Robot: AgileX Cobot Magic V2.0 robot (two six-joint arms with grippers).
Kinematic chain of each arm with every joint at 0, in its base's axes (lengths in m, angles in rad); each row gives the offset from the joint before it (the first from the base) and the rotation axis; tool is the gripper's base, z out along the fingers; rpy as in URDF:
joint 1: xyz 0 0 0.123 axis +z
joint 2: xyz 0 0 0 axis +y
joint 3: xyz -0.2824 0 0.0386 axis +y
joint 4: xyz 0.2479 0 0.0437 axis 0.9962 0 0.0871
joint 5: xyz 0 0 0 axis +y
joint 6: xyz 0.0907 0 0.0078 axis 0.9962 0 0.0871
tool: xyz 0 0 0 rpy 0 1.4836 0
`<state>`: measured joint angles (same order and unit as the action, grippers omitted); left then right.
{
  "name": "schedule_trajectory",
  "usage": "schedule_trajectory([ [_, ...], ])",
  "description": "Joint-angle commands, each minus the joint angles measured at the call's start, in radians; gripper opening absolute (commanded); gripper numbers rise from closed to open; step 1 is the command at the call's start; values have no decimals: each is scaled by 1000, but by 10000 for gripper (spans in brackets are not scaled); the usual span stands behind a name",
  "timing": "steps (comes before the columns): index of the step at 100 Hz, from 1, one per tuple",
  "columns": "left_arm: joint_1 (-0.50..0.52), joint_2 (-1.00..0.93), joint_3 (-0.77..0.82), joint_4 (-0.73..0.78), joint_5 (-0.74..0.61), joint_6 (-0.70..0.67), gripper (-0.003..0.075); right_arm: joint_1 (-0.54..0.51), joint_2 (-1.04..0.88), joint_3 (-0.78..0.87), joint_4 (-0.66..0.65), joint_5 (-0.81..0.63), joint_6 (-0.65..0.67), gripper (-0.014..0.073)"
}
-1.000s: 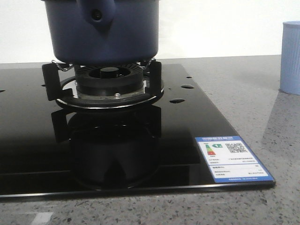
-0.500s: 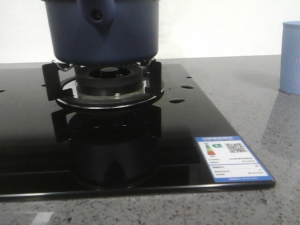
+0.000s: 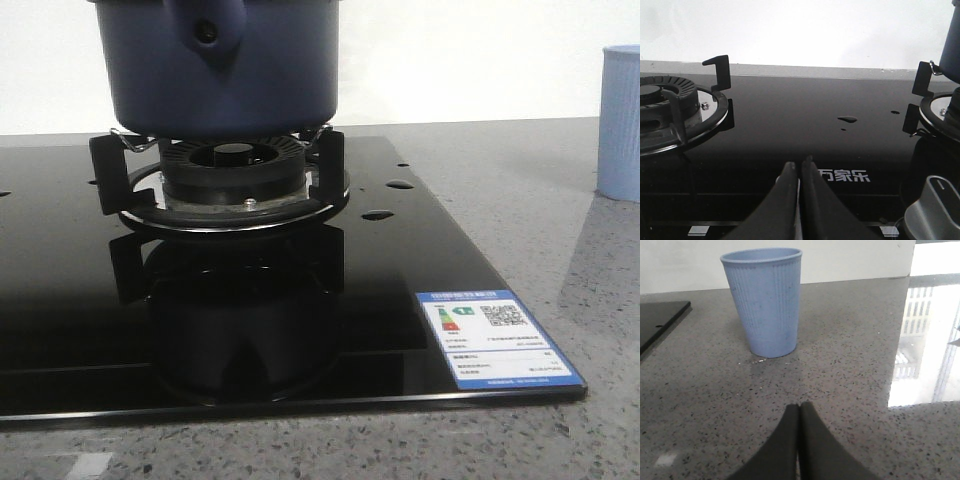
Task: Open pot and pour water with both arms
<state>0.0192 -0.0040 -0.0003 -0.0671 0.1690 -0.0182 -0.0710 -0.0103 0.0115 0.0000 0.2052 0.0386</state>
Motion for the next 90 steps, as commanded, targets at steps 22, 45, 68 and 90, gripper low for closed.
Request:
schedule_trajectory([
  [22, 2, -29, 11, -168, -134, 1, -20, -8, -18, 24, 178, -118, -10, -60],
  [45, 2, -29, 11, -360, -147, 1, -20, -8, -18, 24, 356, -150, -10, -60],
  [68, 2, -29, -27, -625, -201, 1, -20, -8, -18, -7, 595, -205, -8, -60],
  [90, 0, 37, -254, -363, -46, 4, -20, -8, 39, -201, 488, -67, -126, -60],
])
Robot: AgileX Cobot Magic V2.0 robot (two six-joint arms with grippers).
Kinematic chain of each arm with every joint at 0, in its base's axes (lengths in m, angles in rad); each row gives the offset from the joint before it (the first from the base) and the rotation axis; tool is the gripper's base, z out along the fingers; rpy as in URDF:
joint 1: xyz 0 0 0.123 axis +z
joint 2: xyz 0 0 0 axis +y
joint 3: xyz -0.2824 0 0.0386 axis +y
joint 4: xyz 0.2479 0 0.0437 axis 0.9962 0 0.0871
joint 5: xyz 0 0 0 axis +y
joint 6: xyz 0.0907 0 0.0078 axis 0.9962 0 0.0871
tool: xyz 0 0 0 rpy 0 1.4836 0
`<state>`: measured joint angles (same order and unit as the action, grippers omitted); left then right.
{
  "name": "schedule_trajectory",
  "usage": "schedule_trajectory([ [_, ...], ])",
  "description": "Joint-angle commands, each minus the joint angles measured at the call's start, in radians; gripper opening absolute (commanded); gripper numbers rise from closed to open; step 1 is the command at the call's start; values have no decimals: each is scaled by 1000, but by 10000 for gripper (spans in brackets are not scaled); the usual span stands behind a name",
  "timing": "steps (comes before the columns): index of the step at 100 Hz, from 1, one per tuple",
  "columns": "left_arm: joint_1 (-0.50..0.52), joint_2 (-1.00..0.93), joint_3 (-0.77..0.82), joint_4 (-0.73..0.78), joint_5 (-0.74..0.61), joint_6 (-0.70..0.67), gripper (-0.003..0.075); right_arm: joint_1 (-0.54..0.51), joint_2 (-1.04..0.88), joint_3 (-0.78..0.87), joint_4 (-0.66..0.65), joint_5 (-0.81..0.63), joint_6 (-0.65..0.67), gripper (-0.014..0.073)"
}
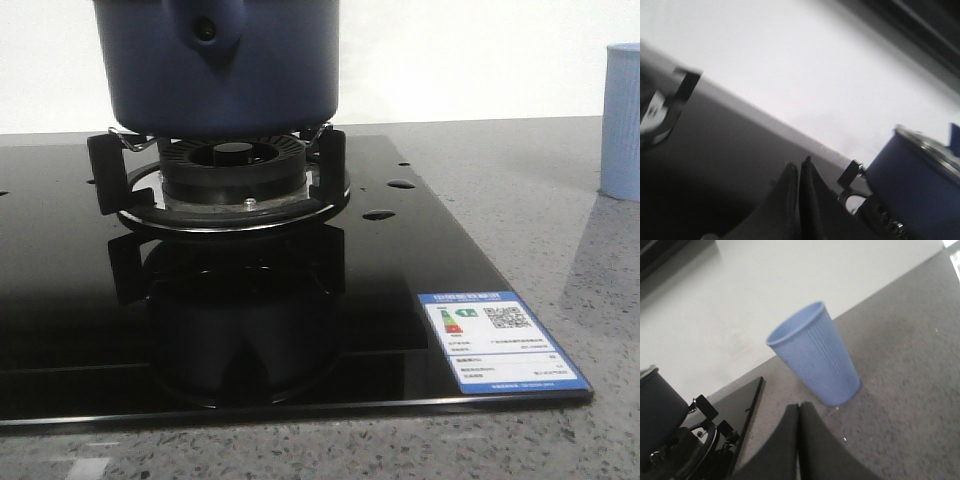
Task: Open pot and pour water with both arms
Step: 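Reach left gripper to the blue lid knob, right gripper toward the blue cup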
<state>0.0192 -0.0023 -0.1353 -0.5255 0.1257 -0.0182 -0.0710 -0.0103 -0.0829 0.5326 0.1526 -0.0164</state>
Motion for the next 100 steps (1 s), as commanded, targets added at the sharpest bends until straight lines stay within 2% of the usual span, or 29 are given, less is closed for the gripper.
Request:
schedule_trajectory([
  [1, 0, 41, -129, 114, 4, 4, -20, -8, 45, -114, -48, -2, -78, -60],
  [8, 0, 102, -230, 170, 70, 59, -20, -8, 106, -190, -65, 58, -158, -60],
  [23, -20, 261, -430, 164, 190, 299, -20, 0, 276, -347, -69, 133, -328, -60],
  [56, -289, 486, -533, 147, 141, 337, -18, 130, 513, -504, -88, 176, -348, -57],
  [63, -342, 539, -540, 141, 99, 337, 0, 136, 542, -513, -88, 176, -348, -8],
  [68, -373, 574, -546, 136, 59, 337, 41, 135, 559, -518, -88, 178, -348, 52],
  [69, -377, 579, -546, 133, 53, 337, 58, 135, 563, -521, -88, 178, -348, 92],
  [72, -398, 600, -549, 130, 29, 337, 97, 135, 570, -525, -88, 180, -348, 139],
  [74, -411, 615, -549, 130, 11, 337, 130, 135, 573, -525, -88, 180, -348, 209],
  [75, -415, 626, -550, 130, 1, 337, 142, 135, 576, -525, -88, 180, -348, 209],
  [80, -442, 664, -558, 130, -29, 337, 235, 135, 578, -525, -86, 180, -348, 364],
  [82, -453, 680, -563, 130, -41, 337, 277, 135, 578, -525, -86, 180, -348, 400],
  [83, -457, 686, -563, 130, -45, 337, 306, 135, 578, -525, -86, 180, -348, 447],
  [92, -500, 762, -577, 130, -112, 337, 468, 135, 578, -525, -86, 180, -348, 552],
  [100, -533, 829, -595, 130, -169, 337, 519, 135, 578, -525, -86, 178, -348, 558],
])
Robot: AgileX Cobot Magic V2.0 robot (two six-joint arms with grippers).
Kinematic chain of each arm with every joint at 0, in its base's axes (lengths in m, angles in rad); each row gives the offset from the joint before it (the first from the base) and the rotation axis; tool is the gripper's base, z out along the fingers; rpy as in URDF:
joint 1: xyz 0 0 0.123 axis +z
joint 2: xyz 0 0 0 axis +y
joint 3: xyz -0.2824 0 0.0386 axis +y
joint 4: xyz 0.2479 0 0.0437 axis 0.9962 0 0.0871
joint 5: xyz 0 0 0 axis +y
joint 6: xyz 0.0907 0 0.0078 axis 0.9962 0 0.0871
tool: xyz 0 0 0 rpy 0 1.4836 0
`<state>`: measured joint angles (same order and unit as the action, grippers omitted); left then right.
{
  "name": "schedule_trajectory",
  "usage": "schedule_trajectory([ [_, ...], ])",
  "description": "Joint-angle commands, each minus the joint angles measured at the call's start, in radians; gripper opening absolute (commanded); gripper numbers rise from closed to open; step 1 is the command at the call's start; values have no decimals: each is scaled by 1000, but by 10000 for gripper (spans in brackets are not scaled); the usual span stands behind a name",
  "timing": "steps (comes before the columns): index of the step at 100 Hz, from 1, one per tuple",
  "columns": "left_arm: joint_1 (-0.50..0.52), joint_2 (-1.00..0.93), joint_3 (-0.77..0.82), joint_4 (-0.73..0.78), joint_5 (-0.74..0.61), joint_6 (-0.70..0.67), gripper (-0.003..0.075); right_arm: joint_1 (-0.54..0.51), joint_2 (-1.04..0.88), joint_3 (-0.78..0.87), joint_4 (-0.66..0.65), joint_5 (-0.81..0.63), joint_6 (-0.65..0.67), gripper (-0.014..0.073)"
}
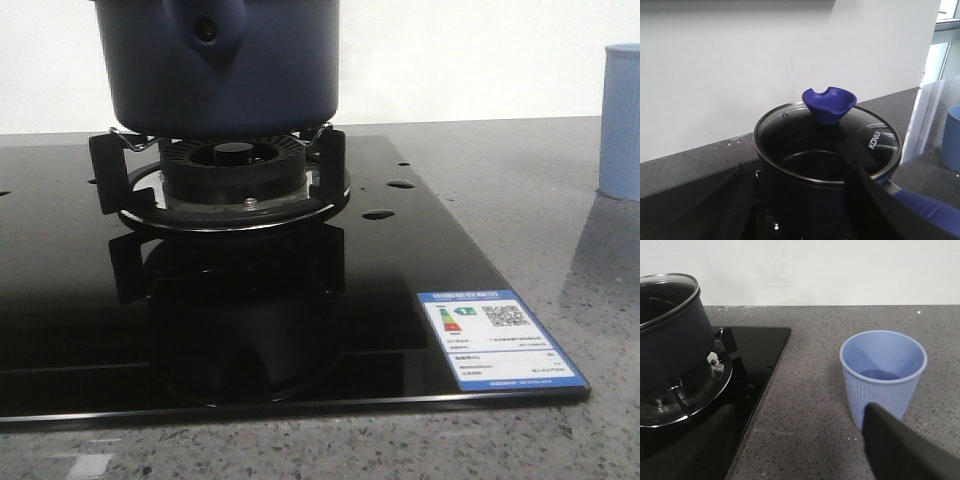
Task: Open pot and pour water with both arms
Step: 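Reach left gripper to the blue lid knob, right gripper toward the blue cup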
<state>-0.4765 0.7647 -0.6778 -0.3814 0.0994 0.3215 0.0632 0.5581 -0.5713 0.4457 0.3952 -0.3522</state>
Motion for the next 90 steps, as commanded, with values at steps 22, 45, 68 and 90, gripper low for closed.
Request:
schedule_trajectory([
  [22, -78, 282, -146, -14, -212, -2, 517, 1, 9, -37, 1, -64, -12, 558],
  [45, -82, 442, -276, -22, -214, -2, 582, 1, 9, -37, 1, -64, -12, 558],
  [68, -94, 521, -352, -22, -205, -2, 583, 1, 9, -37, 1, -64, -12, 558],
  [90, -105, 571, -380, -22, -223, -2, 583, 1, 9, -37, 1, -64, -12, 558],
])
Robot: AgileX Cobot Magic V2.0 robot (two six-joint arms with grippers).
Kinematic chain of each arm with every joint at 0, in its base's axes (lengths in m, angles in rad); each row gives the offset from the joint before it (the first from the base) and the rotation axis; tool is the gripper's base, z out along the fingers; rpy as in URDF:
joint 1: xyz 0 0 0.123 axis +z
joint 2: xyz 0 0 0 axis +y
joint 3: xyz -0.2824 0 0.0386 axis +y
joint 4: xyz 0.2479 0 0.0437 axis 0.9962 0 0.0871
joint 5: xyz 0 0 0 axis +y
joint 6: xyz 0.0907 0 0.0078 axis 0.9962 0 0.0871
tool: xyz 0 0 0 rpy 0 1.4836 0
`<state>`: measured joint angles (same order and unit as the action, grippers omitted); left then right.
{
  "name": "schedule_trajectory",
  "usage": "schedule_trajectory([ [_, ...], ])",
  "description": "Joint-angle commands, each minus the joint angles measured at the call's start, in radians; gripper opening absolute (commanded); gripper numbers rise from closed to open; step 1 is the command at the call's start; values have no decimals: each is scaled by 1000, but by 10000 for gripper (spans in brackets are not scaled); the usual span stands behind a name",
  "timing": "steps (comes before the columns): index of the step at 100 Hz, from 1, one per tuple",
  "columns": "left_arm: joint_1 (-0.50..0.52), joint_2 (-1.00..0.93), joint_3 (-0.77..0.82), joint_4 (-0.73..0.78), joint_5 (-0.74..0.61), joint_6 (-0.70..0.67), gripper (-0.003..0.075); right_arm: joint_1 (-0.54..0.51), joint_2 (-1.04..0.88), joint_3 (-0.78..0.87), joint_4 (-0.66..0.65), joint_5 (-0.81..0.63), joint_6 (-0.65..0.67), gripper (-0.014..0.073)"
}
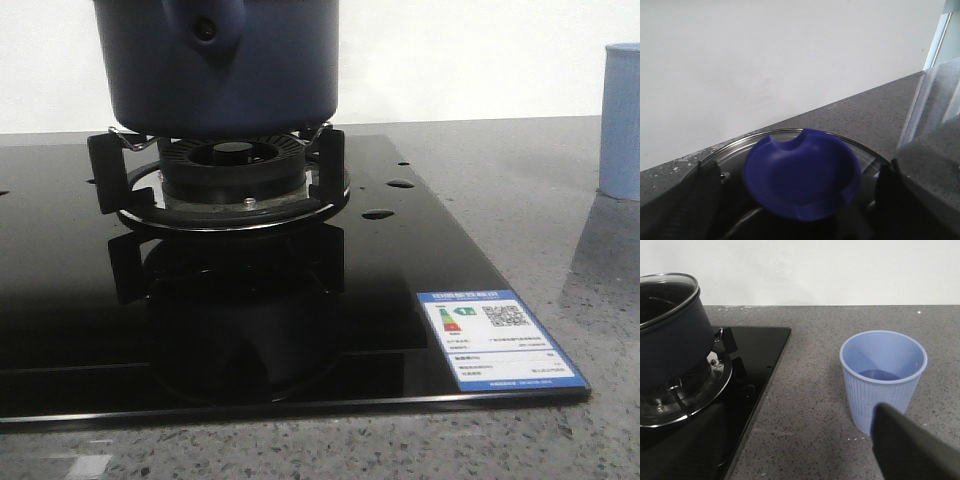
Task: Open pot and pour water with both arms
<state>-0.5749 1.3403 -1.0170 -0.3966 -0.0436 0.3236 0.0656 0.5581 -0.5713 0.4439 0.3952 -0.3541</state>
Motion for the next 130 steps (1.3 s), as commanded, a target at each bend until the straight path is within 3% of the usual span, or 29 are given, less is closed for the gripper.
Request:
schedule_trajectory([
  [1, -7, -3, -42, -6, -80, -4, 583, -1, 9, -37, 3, -64, -10, 558],
  [39, -5, 35, -43, -6, -154, -4, 571, -1, 9, -37, 3, -62, -10, 558],
  [101, -5, 47, -48, -6, -161, -4, 364, -1, 9, -37, 3, -62, -10, 558],
  [130, 7, -33, -54, -6, -175, -4, 356, -3, 9, -19, -26, -131, -10, 556],
])
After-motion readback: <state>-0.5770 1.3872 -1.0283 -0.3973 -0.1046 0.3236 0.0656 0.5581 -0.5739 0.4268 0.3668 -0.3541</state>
